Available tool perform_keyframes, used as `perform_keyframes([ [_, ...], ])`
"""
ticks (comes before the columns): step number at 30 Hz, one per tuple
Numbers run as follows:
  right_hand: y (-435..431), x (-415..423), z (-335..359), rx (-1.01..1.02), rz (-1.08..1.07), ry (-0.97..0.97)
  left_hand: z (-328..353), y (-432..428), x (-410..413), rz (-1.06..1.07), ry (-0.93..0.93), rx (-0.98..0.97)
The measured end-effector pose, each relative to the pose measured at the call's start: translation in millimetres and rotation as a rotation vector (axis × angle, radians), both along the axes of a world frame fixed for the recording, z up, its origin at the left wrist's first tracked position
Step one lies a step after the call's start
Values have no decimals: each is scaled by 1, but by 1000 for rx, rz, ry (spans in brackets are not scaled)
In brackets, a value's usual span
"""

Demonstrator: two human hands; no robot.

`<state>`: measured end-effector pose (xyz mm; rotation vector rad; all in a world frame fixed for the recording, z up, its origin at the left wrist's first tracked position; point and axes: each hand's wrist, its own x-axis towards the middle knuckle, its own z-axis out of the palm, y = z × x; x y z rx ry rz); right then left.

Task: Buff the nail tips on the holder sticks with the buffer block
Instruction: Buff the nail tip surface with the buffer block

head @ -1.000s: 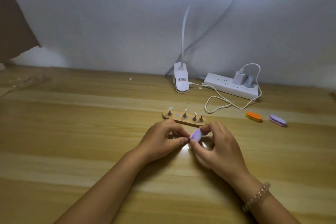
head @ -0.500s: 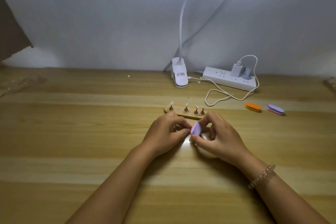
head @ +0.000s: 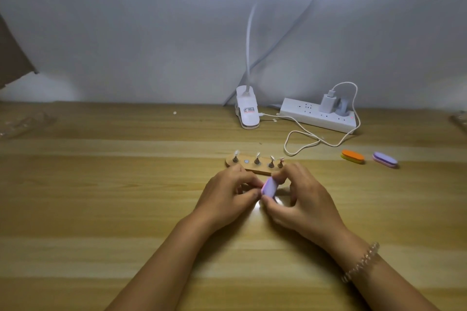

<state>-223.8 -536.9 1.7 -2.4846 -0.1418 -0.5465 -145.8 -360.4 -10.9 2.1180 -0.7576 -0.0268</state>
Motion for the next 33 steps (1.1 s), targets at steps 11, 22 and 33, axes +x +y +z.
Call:
perform_keyframes([
  [11,-5,-3,1,90,-7,-33,1,-1,-1,-20,-49,-2],
  [22,1,-6,2,0,-39,-46,1,0,0,-47,-13,-5],
  [33,5,-7,2,-147,-74,-75,2,0,2,-32,29,8],
])
